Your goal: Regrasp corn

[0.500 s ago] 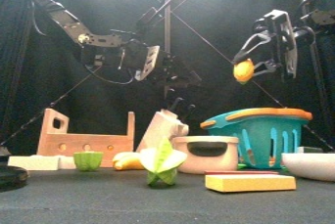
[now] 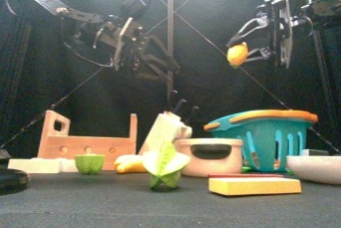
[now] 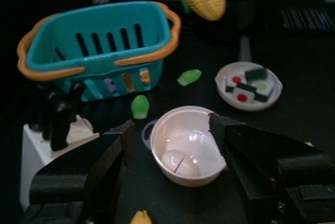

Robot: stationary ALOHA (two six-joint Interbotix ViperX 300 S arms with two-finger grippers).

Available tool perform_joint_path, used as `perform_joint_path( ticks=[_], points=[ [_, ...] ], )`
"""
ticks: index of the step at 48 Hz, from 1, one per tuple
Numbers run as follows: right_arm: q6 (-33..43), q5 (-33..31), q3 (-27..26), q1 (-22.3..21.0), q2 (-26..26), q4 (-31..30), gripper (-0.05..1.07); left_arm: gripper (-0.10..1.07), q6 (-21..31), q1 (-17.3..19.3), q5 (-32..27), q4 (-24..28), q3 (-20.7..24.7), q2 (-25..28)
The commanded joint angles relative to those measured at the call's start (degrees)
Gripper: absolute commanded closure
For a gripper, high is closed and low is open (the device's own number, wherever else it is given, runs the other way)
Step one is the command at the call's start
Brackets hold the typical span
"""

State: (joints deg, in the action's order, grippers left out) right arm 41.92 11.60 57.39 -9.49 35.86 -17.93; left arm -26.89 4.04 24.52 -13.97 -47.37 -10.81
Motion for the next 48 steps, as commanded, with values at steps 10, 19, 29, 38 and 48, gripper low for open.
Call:
perform_joint_path(
  ticks=[10,19,29,38,48],
  points=[
    [0.0,8.9,-5.6,4.5,-5.3,-17.4,0.40,0.02,11.9,0.8,18.1,1.3,-6.0,-4.6],
    [0.9,11.3,-10.7,2.7,-9.6,-7.1,0.40,0.02,16.2,0.6,31.4,7.8,-10.3,-5.3],
    [0.8,12.5,-15.9,2.0,-17.2,16.2,0.40,0.02,14.9,1.0,35.9,22.4,-12.8,-4.9],
    [1.1,15.5,-20.0,2.6,-24.2,30.1,0.40,0.02,6.7,1.1,35.9,24.4,-13.0,-3.4],
    [0.8,18.4,-23.8,4.0,-29.6,40.8,0.40,0.02,-7.0,0.6,36.7,13.2,-12.3,-0.9]
  ],
)
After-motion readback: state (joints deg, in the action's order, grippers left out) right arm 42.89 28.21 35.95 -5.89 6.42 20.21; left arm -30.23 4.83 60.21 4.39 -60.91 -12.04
